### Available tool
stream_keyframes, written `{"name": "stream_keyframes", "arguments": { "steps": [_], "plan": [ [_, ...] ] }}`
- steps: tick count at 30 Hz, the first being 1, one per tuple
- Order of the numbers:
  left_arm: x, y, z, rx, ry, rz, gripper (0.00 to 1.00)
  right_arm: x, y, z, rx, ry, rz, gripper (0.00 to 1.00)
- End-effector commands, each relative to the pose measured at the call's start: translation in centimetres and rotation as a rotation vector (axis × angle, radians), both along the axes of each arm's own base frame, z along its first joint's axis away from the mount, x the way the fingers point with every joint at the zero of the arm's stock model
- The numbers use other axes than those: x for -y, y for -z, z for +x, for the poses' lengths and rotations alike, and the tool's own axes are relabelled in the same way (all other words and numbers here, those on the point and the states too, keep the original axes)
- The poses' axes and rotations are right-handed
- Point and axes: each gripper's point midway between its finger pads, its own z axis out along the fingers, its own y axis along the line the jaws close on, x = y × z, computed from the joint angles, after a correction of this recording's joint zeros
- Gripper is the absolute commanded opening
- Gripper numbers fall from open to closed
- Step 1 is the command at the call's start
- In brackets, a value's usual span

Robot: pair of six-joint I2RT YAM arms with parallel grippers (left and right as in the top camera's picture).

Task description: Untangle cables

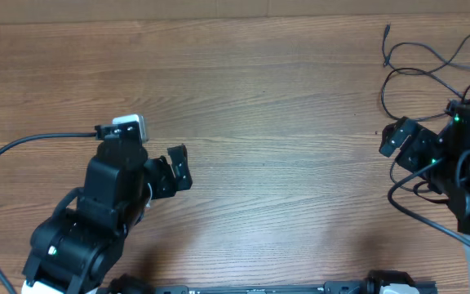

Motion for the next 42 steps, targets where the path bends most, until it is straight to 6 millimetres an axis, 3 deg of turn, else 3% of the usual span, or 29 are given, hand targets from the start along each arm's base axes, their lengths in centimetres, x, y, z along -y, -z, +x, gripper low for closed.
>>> {"name": "stream_keyframes", "arguments": {
  "steps": [1, 10, 13, 16, 20, 22, 31, 35, 42],
  "plan": [
    [-0.4, 0.9, 0.6, -0.024, -0.033, 0.025, 1.00, -0.2, 0.2, 0.2, -0.004, -0.010, -0.001, 1.00],
    [0.8, 3.5, 1.6, -0.131, -0.006, 0.043, 1.00, -0.2, 0.2, 0.2, -0.003, -0.009, -0.002, 1.00],
    [0.8, 3.5, 1.8, -0.126, -0.007, 0.043, 1.00, -0.2, 0.2, 0.2, -0.003, -0.010, -0.001, 1.00],
    [-0.9, 2.6, 1.7, -0.082, -0.068, 0.081, 1.00, -0.2, 0.3, 0.0, -0.011, -0.010, -0.001, 1.00],
    [-5.7, 1.1, 0.9, -0.023, -0.231, 0.131, 1.00, -0.2, 0.3, 0.1, -0.010, -0.010, -0.002, 1.00],
    [-7.1, 0.5, 0.5, -0.007, -0.245, 0.120, 1.00, -0.2, 0.2, 0.2, -0.003, -0.010, -0.002, 1.00],
    [-7.3, -0.2, -1.9, 0.052, -0.081, 0.051, 0.99, -0.1, 0.0, 0.5, 0.012, -0.010, -0.003, 1.00],
    [-7.3, 1.2, -3.3, 0.116, -0.085, 0.044, 1.00, -0.1, -0.1, 0.5, 0.013, -0.010, -0.003, 1.00],
    [-7.7, 0.6, -4.4, 0.271, -0.112, 0.058, 1.00, -0.1, -0.4, 0.9, 0.034, -0.010, -0.004, 1.00]
  ]
}}
